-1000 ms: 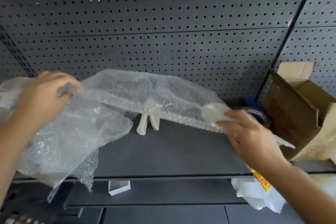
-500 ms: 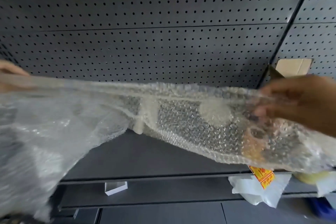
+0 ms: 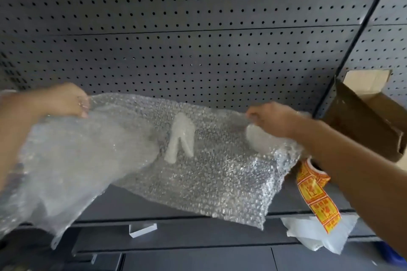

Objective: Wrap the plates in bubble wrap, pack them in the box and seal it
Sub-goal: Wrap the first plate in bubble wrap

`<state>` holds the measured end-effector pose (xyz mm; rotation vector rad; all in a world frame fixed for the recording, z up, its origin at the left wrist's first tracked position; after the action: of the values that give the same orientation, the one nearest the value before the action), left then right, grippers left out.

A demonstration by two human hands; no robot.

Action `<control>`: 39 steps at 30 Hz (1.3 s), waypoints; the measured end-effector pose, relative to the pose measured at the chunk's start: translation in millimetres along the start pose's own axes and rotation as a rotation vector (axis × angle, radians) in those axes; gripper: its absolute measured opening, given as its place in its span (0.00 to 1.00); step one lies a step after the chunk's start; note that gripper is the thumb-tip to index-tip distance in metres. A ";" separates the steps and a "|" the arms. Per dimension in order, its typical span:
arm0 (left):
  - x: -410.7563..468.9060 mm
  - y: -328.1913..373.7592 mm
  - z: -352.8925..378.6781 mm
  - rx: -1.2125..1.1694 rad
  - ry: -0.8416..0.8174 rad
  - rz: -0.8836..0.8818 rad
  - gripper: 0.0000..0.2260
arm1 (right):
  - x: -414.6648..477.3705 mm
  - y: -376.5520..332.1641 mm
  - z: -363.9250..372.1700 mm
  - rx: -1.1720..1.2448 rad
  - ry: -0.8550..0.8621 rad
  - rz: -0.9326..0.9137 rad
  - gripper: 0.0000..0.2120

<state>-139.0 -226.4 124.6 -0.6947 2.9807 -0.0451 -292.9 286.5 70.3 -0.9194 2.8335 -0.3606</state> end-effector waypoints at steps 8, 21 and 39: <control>-17.6 51.5 59.2 0.466 0.284 0.165 0.36 | -10.4 1.7 88.5 0.034 0.250 0.043 0.29; -169.2 243.5 141.8 -0.032 0.258 0.684 0.27 | -109.2 0.3 160.9 0.081 -0.181 -0.141 0.31; -167.0 295.1 194.0 0.047 0.047 0.505 0.34 | -109.2 16.6 83.9 0.392 0.101 -0.044 0.17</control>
<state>-103.0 110.1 -70.6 0.0773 3.0879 -0.0991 -197.1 349.0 -8.4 -0.8991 2.6824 -0.9509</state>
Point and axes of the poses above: each hand's wrist, its own x-axis towards the middle knuckle, its own z-axis out of the palm, y = z × x, the point moved 1 cm from there along x, towards the middle knuckle, and after that the axes turned 11 degrees about x, right-handed, at the moved point
